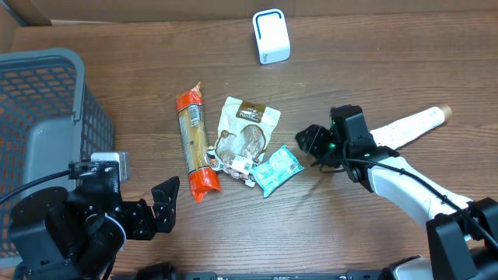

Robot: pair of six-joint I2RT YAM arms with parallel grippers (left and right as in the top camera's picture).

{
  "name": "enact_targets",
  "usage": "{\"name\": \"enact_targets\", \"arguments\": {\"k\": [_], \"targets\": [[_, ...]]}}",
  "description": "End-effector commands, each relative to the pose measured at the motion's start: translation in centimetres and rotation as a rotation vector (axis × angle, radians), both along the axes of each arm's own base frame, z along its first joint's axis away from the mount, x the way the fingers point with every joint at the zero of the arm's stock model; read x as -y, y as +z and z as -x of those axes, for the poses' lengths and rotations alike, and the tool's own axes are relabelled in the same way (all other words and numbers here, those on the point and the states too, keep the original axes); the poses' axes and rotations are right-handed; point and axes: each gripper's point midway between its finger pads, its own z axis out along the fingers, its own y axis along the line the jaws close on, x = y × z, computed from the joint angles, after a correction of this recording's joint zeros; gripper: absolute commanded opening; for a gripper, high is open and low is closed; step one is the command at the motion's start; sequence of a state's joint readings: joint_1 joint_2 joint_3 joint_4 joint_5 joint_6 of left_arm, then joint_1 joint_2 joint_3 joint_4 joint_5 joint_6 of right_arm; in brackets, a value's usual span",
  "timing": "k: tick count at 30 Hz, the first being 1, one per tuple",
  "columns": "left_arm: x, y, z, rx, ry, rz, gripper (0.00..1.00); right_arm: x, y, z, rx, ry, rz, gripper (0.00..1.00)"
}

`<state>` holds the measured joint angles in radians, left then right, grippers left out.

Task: Scan the item barcode

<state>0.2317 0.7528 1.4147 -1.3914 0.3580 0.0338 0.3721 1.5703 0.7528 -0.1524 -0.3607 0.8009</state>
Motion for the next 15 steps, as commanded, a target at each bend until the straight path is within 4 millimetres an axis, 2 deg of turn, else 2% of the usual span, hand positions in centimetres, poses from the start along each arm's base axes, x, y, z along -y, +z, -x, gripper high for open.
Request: {"name": "enact_targets", "arguments": {"k": [1,3,7,11,15], "targets": [[-0.2,0.4,0.0,0.016,-0.001,-0.019,0.99,-3.2,0.7,3.4,-0.175,0.070,-0.147,0.73],[-0.2,0.4,0.0,0.016,-0.001,-0.019,1.00,-3.4,-0.5,5.3,-0.320,-0.016,-0.131,0.88],[-0.2,0.4,0.0,0.016,-0.001,-0.019,1.00,-3.9,-2.0,7.4,-0.372,-0.053,-0.046,0.92],[-0.2,0.4,0.0,0.016,-0.001,-0.019,1.00,-4.1,-3.1,8.1,-0.336,-0.078,0.043,0.80],[-0.2,0.4,0.0,0.016,-0.001,-0.019,1.00,-4.8,-3.2,7.8,-0.258,-0.076,0.087,0.64]]}}
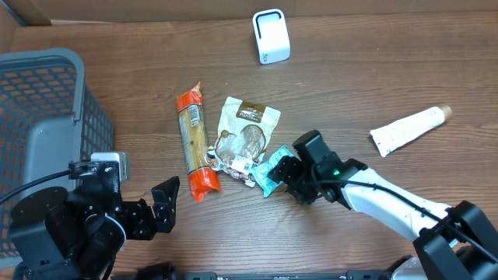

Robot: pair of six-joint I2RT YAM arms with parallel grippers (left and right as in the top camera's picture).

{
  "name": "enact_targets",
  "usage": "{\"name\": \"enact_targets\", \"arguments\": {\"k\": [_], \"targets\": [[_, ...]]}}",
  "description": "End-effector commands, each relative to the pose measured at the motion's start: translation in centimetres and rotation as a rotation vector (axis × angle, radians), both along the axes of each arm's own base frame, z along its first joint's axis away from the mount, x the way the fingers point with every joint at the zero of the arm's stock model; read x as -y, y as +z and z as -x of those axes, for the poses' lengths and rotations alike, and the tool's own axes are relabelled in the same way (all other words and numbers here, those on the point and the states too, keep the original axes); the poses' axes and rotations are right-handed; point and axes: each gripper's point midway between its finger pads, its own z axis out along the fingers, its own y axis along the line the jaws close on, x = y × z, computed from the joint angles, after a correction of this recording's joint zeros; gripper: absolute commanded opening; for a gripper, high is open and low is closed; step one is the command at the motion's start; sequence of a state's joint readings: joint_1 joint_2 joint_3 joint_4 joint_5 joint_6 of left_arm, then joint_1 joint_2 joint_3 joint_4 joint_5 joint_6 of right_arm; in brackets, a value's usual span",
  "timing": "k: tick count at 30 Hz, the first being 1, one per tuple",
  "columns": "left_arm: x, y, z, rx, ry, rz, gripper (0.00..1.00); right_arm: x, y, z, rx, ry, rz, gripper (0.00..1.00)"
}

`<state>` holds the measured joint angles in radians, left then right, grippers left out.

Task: Scan the item barcode

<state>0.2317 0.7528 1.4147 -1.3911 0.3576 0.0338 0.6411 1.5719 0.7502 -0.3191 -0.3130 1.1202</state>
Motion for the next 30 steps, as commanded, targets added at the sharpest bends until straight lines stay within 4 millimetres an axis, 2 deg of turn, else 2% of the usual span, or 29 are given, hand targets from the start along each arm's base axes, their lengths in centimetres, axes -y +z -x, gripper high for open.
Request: {"name": "enact_targets", "arguments": {"k": [1,9,13,17,20,23,27,30], "targets": [[-0.2,0.4,0.0,0.016,-0.001,-0.019,0.99,0.3,-0.7,-0.8,0.064,-0.053,0.074,0.61],[-0.2,0.4,0.0,0.016,-0.001,-0.019,1.00,0.3,-2.8,-0.9,0.034,-0.095,0.111,0.44],[-0.2,0.4,0.0,0.016,-0.001,-0.019,1.00,0.1,-2.7,-0.9,0.035,-0.083,0.104,0.23],[-0.2,0.4,0.0,0.016,-0.001,-0.019,1.00,-0.6,-1.8,-1.2,0.082,0.015,0.084,0.13],[-0.2,0.4,0.0,0.016,-0.001,-0.019,0.99,-0.7,-0.3,-1.9,0.152,0.149,0.088,0.11],[-0.2,0.4,0.0,0.016,-0.001,-0.019,1.00,0.1,1.3,-2.9,0.237,0.328,0.113,0.10],[-0.2,0.4,0.0,0.016,-0.001,-0.019,1.00,2.0,2.9,-4.3,0.370,0.603,0.192,0.11],[-0.2,0.4,0.0,0.016,-0.001,-0.019,0.99,3.8,3.3,-5.4,0.457,0.757,0.261,0.18]]}}
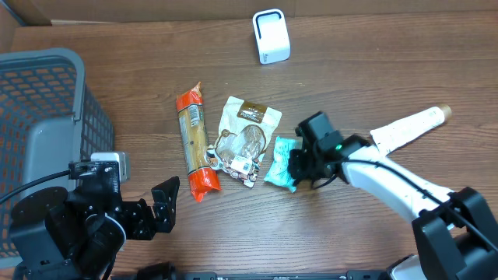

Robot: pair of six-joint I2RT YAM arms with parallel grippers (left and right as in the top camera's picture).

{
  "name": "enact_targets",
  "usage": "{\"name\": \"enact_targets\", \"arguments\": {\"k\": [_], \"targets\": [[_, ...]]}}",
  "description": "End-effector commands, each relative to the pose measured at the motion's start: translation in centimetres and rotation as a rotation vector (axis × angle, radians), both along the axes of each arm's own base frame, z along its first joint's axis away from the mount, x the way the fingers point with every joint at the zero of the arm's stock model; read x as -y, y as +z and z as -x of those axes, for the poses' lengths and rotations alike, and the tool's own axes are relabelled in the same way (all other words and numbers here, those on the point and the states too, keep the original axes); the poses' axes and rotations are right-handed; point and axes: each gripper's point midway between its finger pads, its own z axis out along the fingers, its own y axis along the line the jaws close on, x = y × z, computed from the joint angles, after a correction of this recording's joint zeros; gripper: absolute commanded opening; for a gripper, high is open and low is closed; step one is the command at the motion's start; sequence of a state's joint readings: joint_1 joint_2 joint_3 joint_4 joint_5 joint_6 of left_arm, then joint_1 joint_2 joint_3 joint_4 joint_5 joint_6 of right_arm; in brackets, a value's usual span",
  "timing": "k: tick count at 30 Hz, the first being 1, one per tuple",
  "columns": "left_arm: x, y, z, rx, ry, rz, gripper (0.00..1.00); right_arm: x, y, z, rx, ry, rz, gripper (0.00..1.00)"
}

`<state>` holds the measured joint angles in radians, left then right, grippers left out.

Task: Scan the item barcode

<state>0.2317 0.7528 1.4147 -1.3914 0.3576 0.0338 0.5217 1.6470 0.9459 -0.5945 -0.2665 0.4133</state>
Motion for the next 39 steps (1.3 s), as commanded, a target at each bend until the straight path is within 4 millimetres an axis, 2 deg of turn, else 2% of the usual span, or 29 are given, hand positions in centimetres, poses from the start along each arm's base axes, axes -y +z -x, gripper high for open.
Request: {"name": "enact_targets", "arguments": {"k": [1,4,5,7,9,14,17,20,23,27,32,36,39], "targets": [[-0.2,0.4,0.0,0.016,-0.001,-0.019,0.99,0.9,2.4,-2.6,0.226,0.299,0.048,0.19],[-0.2,0.4,0.0,0.016,-0.001,-0.019,1.00,2.7,2.3,-3.7,0.249,0.293,0.086,0.33],[-0.2,0.4,0.0,0.016,-0.001,-0.019,0.99,3.1,2.3,-3.8,0.247,0.283,0.090,0.41],[-0.2,0.4,0.0,0.016,-0.001,-0.019,1.00,3.8,2.3,-4.1,0.241,0.260,0.092,0.54],[-0.2,0.4,0.0,0.016,-0.001,-0.019,1.00,4.1,2.3,-4.2,0.224,0.230,0.070,0.62],[-0.2,0.4,0.0,0.016,-0.001,-0.019,0.99,2.5,3.3,-3.4,0.183,0.236,0.003,0.62],[-0.2,0.4,0.0,0.016,-0.001,-0.019,0.99,1.3,4.1,-3.1,0.206,0.281,0.056,0.64],[-0.2,0.4,0.0,0.016,-0.001,-0.019,1.00,0.5,4.5,-3.3,0.243,0.253,0.148,0.68],[-0.2,0.4,0.0,0.016,-0.001,-0.019,1.00,-0.8,4.4,-2.7,0.243,0.228,0.158,0.68],[-0.2,0.4,0.0,0.016,-0.001,-0.019,0.99,-3.5,3.9,-0.8,0.169,0.231,0.063,0.60],[-0.2,0.4,0.0,0.016,-0.001,-0.019,0.99,-6.6,2.2,0.9,0.058,0.195,-0.022,0.60],[-0.2,0.4,0.0,0.016,-0.001,-0.019,1.00,-7.9,0.1,2.3,-0.073,0.177,-0.077,0.60],[-0.2,0.4,0.0,0.016,-0.001,-0.019,1.00,-7.5,-1.1,2.9,-0.139,0.135,-0.057,0.60]]}}
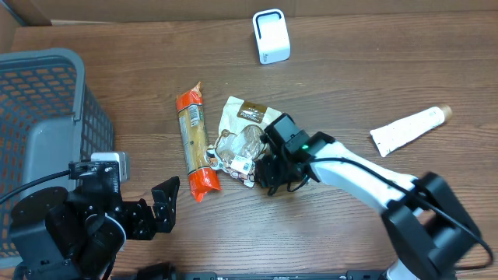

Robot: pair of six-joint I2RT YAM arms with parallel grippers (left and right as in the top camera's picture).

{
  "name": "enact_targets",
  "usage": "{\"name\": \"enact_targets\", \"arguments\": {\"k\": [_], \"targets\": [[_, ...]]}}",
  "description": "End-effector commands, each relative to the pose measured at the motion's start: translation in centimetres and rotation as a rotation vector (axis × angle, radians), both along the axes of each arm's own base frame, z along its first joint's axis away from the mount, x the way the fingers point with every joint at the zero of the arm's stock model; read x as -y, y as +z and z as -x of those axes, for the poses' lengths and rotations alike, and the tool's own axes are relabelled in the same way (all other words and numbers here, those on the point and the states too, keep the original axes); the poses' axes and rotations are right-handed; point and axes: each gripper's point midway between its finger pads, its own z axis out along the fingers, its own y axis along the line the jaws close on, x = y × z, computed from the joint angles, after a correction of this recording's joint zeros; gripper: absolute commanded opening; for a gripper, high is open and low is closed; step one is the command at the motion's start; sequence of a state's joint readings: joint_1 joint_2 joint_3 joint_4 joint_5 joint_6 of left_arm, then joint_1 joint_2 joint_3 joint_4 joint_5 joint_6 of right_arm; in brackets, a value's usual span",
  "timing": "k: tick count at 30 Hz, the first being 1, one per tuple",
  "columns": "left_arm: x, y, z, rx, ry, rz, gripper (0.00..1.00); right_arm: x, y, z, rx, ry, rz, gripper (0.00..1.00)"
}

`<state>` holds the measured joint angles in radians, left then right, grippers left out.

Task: Scan the item barcode

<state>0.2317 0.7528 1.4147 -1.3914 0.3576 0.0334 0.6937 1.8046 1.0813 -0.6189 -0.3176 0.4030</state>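
Observation:
My right gripper (pixel 272 167) is down on the table against the right edge of a beige snack pouch (pixel 243 134); the overhead view does not show how its jaws stand. No teal packet shows; the gripper covers that spot. A long cracker pack with orange ends (pixel 193 144) lies left of the pouch. The white barcode scanner (pixel 271 36) stands at the back. My left gripper (pixel 162 204) rests open near the front left, holding nothing.
A grey mesh basket (pixel 47 101) fills the left side. A white tube (pixel 408 129) lies at the right. Cardboard walls run along the back edge.
My right gripper was just right of the teal packet and is now further left, over the packet's spot and touching the pouch's edge. The teal packet no longer shows. The left arm is unchanged.
At first my right gripper hovered right of the teal packet, which lay slanted beside the pouch. Then it was at the packet's right end. Later the packet lay turned more upright with the gripper beside it. Now the gripper covers it.

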Motion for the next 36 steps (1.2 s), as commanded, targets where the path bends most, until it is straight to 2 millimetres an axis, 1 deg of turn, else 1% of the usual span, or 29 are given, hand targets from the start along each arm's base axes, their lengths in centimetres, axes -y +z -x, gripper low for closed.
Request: {"name": "enact_targets", "arguments": {"k": [1,4,5,8,12,17,21,24,27,29,31,33,36], "targets": [[-0.2,0.4,0.0,0.016,-0.001,-0.019,1.00,-0.6,0.1,0.4,-0.089,-0.074,-0.029,0.59],[-0.2,0.4,0.0,0.016,-0.001,-0.019,0.99,0.5,0.1,0.1,-0.106,-0.102,-0.014,0.60],[-0.2,0.4,0.0,0.016,-0.001,-0.019,1.00,1.3,0.0,-0.1,-0.117,-0.121,0.005,0.60],[-0.2,0.4,0.0,0.016,-0.001,-0.019,1.00,4.7,-0.6,-0.8,-0.142,-0.182,0.081,0.60],[-0.2,0.4,0.0,0.016,-0.001,-0.019,1.00,7.2,-0.2,-1.9,-0.145,-0.173,0.061,0.60],[-0.2,0.4,0.0,0.016,-0.001,-0.019,1.00,9.1,1.5,-3.3,-0.102,-0.175,0.015,0.61],[-0.2,0.4,0.0,0.016,-0.001,-0.019,0.99,9.4,3.6,-3.7,-0.059,-0.111,-0.057,0.61],[-0.2,0.4,0.0,0.016,-0.001,-0.019,1.00,10.0,5.3,-4.3,-0.006,-0.068,-0.063,0.64],[-0.2,0.4,0.0,0.016,-0.001,-0.019,1.00,11.5,6.1,-6.1,0.067,-0.073,-0.028,0.70],[-0.2,0.4,0.0,0.016,-0.001,-0.019,1.00,12.5,6.0,-7.4,0.113,-0.080,-0.017,0.76],[-0.2,0.4,0.0,0.016,-0.001,-0.019,1.00,13.0,5.5,-8.2,0.123,-0.085,-0.023,0.77],[-0.2,0.4,0.0,0.016,-0.001,-0.019,1.00,13.2,4.5,-8.3,0.096,-0.071,-0.037,0.78],[-0.2,0.4,0.0,0.016,-0.001,-0.019,0.99,12.3,2.9,-7.5,0.032,-0.035,-0.084,0.78]]}}
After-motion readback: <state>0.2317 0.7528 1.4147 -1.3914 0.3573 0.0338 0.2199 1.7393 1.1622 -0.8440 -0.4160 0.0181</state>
